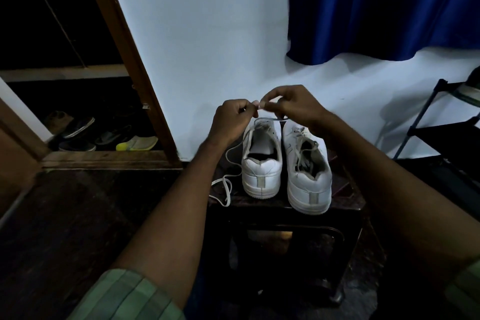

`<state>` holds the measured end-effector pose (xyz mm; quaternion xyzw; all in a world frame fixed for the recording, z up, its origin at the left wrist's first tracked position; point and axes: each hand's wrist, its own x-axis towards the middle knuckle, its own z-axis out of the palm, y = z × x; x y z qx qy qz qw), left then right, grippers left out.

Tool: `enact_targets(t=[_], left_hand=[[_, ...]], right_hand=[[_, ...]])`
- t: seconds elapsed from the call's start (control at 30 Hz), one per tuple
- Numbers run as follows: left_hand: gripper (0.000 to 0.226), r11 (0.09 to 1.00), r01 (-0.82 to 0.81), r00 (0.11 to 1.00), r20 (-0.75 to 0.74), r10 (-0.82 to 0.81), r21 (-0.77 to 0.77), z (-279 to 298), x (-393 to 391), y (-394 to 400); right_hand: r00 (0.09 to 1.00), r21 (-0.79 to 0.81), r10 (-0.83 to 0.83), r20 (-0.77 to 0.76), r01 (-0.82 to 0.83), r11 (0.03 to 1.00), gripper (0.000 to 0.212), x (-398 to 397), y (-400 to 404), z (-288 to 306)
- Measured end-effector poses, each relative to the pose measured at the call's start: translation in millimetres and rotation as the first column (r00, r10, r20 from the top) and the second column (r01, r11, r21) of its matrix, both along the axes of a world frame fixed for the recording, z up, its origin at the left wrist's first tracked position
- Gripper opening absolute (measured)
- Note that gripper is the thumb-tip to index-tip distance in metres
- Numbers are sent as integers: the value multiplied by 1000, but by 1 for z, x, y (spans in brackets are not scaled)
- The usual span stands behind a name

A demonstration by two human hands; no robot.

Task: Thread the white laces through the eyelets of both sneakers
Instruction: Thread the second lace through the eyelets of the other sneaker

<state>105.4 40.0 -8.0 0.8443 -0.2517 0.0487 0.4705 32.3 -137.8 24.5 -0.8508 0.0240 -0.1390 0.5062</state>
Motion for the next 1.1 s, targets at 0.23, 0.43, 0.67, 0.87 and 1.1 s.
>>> enact_targets(t=[0.23,0.43,0.67,0.87,1.1], left_hand=[[40,999,29,1000,8,-29,-44,4,-3,1],[36,999,8,1000,-25,-9,-52,3,-3,2],[41,998,68,997,46,-68,-5,7,-7,-4],[40,997,70,995,-70,-72,-41,8,-5,5],[37,993,97,992,-75,-102,-73,7,-5,1]], right_hand=[[987,139,-112,118,96,986,20,4,3,-2],[918,-277,-360,166,394,877,43,12,-17,-11],[984,-610,-13,178,121,783,27,15,5,-22],[822,50,-507,259,513,857,25,14,3,-9],[940,-627,-110,322,299,720,53,10,5,-19]])
